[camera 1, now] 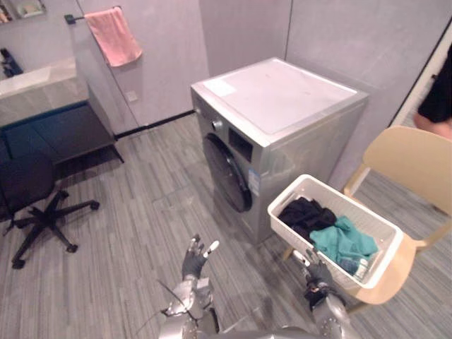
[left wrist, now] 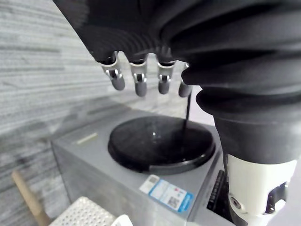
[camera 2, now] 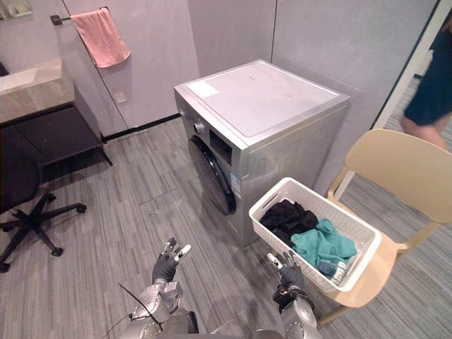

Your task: Pick up the laundry basket with both hands and put the clothes into the washing machine.

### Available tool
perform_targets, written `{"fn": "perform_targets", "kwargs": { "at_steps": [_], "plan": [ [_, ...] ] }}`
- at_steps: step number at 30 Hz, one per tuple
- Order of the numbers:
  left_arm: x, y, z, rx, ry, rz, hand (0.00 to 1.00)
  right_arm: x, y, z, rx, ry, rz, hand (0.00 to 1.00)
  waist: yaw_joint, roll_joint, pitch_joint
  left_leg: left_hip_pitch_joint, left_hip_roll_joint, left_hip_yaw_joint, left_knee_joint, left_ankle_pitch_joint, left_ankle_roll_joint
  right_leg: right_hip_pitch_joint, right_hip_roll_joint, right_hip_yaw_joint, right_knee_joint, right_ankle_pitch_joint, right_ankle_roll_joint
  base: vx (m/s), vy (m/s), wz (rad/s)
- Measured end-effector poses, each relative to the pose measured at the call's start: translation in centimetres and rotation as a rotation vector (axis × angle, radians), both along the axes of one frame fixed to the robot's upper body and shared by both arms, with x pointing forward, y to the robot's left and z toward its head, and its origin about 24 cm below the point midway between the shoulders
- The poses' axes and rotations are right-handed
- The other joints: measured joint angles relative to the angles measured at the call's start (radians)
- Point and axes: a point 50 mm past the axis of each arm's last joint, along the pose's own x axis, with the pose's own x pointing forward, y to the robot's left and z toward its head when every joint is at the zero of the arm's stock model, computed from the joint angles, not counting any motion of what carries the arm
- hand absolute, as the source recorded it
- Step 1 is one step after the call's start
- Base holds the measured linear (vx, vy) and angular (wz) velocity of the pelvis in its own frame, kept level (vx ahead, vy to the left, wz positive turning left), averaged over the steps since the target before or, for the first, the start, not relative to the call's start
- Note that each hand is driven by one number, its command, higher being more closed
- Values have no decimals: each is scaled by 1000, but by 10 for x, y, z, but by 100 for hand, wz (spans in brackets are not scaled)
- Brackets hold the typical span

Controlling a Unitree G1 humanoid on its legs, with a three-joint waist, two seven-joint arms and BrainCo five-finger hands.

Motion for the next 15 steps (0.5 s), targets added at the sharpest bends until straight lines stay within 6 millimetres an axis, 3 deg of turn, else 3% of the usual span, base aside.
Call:
{"fn": "perform_targets", "kwargs": {
  "at_steps": [1,2,3,4,5,6,7,8,9,10,12,15],
  "plan": [
    [0,0,0,2,1,0,0,1,2,1,-2,-3,11,0,2,-12,-5,2,10,8,-50,-5,9,-7,-17,10,1,-1,10,140,153,-14],
    [-1,1,0,5,2,-3,0,5,5,2,-5,-12,33,0,0,-30,-11,15,25,8,-196,-5,10,-20,-49,25,1,7,36,252,273,-21],
    [0,1,-1,5,3,-4,0,9,7,4,-14,-21,47,0,-7,-36,-15,44,29,-13,-396,0,4,-35,-75,46,2,12,50,225,235,-23],
    [0,1,-1,7,4,-4,0,12,6,4,-20,-22,53,0,-8,-37,-15,64,25,-32,-498,7,-4,-42,-84,60,1,15,56,277,385,-27],
    [1,2,-2,11,9,-5,0,17,5,3,-36,-14,62,0,-16,-32,-17,92,21,-80,-663,37,-46,-50,-101,82,1,23,88,238,430,-29],
    [2,1,-5,15,21,-10,0,21,1,0,-58,9,67,0,-18,-12,-20,133,21,-99,-763,108,-91,-43,-113,99,1,23,126,238,430,-33],
    [2,1,-6,16,29,-13,0,23,-1,-1,-68,14,71,0,-14,-5,-19,154,22,-98,-790,159,-91,-35,-114,110,-1,19,145,252,562,-50],
    [1,0,-9,19,44,-23,0,27,-4,2,-97,4,88,0,-14,42,-26,193,23,-79,-788,214,-110,-3,-111,128,-19,6,190,216,587,-16],
    [3,3,-11,41,49,-42,0,30,-2,4,-107,-2,101,0,-39,17,-28,211,-12,-67,-802,157,-148,25,-154,126,-39,1,229,259,742,-1],
    [8,9,-8,68,31,-55,0,33,5,5,-91,-10,109,0,-39,-20,-29,222,-55,-53,-823,167,-132,25,-196,132,-59,22,254,128,445,18],
    [12,26,-5,126,15,-57,0,41,21,11,-78,-48,146,0,-13,-50,-43,254,-102,-11,-880,172,-112,31,-236,154,-139,102,287,69,266,-32],
    [12,35,-4,155,15,-59,0,58,25,28,-132,-129,197,0,2,-46,-47,258,-135,7,-907,184,-94,41,-263,148,-202,169,303,11,172,-19]
  ]
}}
